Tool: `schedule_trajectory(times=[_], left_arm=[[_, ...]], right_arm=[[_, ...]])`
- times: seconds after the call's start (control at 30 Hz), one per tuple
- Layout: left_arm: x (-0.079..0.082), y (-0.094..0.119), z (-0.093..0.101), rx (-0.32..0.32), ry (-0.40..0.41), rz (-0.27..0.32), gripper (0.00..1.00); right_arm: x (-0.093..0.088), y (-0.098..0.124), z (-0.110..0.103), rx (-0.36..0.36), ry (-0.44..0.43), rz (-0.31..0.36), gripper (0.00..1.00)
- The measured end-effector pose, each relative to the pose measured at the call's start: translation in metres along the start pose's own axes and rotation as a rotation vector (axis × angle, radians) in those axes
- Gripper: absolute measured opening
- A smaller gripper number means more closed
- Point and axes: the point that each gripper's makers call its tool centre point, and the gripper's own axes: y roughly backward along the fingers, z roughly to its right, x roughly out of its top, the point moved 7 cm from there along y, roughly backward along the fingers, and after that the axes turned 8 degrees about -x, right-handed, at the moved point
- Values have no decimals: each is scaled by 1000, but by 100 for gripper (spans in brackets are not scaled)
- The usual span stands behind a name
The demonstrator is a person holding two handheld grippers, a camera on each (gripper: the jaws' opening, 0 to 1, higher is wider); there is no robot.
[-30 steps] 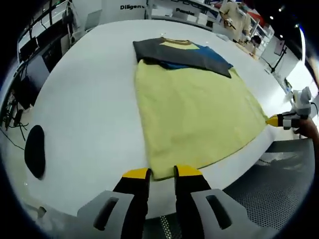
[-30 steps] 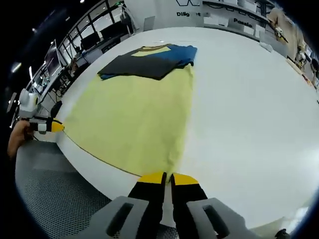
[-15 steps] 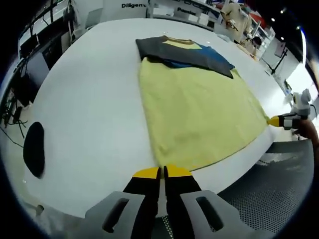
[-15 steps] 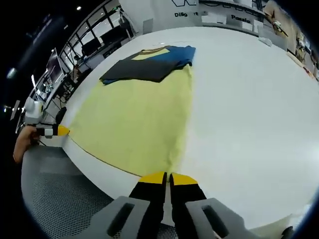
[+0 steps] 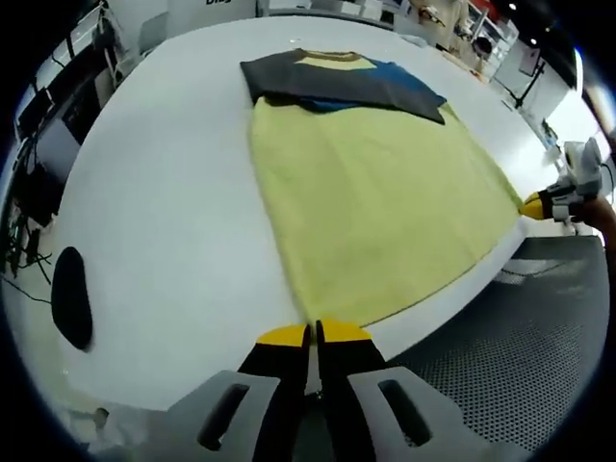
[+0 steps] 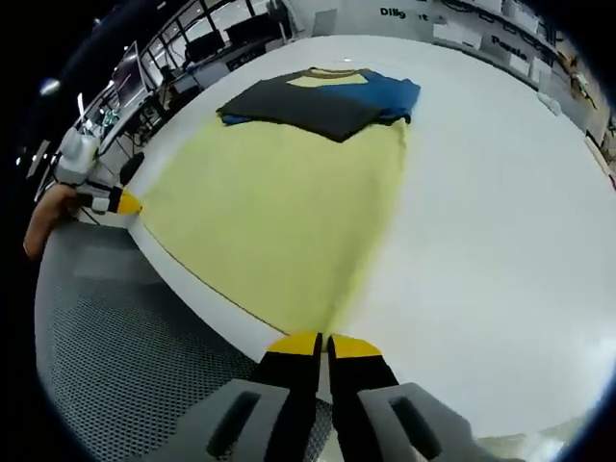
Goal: Fold the garment on the visible template until the final outline fits inside the template.
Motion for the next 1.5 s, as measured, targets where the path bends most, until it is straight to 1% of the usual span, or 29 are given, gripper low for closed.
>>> schedule_trajectory(times=[0.03, 0.1, 0.17, 0.27, 0.33, 0.43, 0.47, 0.6, 0.77, 0.93, 1.07, 1.1, 1.13, 1.23, 1.37, 1.4, 1.43, 1.5], left_arm=[[-1, 0, 1, -3, -10, -9, 2], [-4, 2, 4, -15, -84, -51, 2], [-6, 2, 8, -28, -100, -77, 2], [-7, 2, 8, -26, -90, -76, 2], [-9, 3, 9, -28, -91, -88, 2], [-12, 5, 10, -38, -103, -104, 2], [-13, 5, 11, -46, -102, -116, 2], [-15, 6, 13, -55, -86, -129, 2], [-17, 7, 15, -59, -103, -153, 2], [-16, 9, 15, -57, -101, -133, 2], [-15, 13, 14, -70, -88, -116, 2], [-14, 14, 14, -72, -84, -103, 2], [-11, 15, 13, -64, -68, -65, 2], [-7, 18, 11, -64, -53, -35, 1], [6, 26, 11, -64, -53, 28, 1], [8, 27, 11, -59, -51, 44, 1], [13, 29, 10, -40, -39, 71, 1], [20, 33, 10, -29, -58, 102, 1]], right_arm=[[-1, 0, -1, -7, 3, -2, 0], [-4, 0, -1, -1, 1, -19, 0], [-7, 1, 0, -2, -11, -38, 0], [-9, 2, 0, 1, -26, -48, 0], [-12, 4, -2, 21, 3, -66, 0], [-15, 5, -5, 22, 18, -88, 0], [-16, 5, -5, 24, 18, -99, 0], [-18, 7, -5, 20, 2, -115, 0], [-19, 10, -5, 21, -9, -127, 0], [-18, 12, -5, 23, -21, -131, 0], [-16, 14, -5, 16, -31, -132, 0], [-15, 15, -5, 13, -37, -131, 0], [-13, 16, -4, 11, -46, -125, 0], [-10, 19, -2, 4, -50, -110, 0], [2, 27, 1, -2, -94, -58, 0], [4, 28, 2, -2, -99, -49, 0], [7, 29, 3, -5, -107, -32, 0], [14, 33, 6, -16, -133, 6, 0]])
